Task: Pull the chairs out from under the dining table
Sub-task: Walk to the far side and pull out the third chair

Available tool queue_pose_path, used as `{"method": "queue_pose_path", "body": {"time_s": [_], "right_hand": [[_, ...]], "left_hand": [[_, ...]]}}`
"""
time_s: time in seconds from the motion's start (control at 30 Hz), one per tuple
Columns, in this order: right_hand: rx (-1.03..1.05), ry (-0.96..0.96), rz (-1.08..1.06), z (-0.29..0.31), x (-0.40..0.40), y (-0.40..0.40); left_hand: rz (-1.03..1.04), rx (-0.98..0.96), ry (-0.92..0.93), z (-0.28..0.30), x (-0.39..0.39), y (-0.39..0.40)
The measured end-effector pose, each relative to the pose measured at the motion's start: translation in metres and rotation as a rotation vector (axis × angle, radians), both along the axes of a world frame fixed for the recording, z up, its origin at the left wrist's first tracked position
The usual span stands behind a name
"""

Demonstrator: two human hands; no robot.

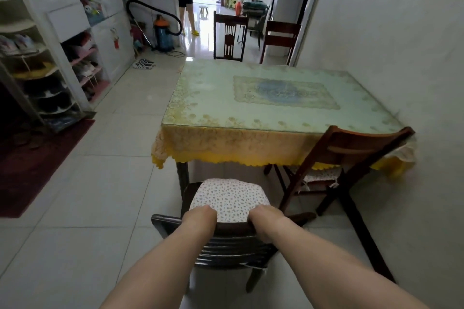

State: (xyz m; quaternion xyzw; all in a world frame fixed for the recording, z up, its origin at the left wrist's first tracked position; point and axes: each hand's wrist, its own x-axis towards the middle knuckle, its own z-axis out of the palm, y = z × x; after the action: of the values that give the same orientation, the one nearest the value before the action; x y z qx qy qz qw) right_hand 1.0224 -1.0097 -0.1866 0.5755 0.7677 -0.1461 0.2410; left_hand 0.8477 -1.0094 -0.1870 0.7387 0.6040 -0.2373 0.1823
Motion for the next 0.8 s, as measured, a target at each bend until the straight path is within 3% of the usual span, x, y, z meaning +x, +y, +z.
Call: {"method": "queue_pose_path", "body": {"time_s": [0.8], "right_hand": [[-0.003, -0.007, 0.172, 0.007, 0.03, -0.187]], "left_hand": [[0.144, -0.003, -0.008, 0.024, 0.037, -0.212]]}}
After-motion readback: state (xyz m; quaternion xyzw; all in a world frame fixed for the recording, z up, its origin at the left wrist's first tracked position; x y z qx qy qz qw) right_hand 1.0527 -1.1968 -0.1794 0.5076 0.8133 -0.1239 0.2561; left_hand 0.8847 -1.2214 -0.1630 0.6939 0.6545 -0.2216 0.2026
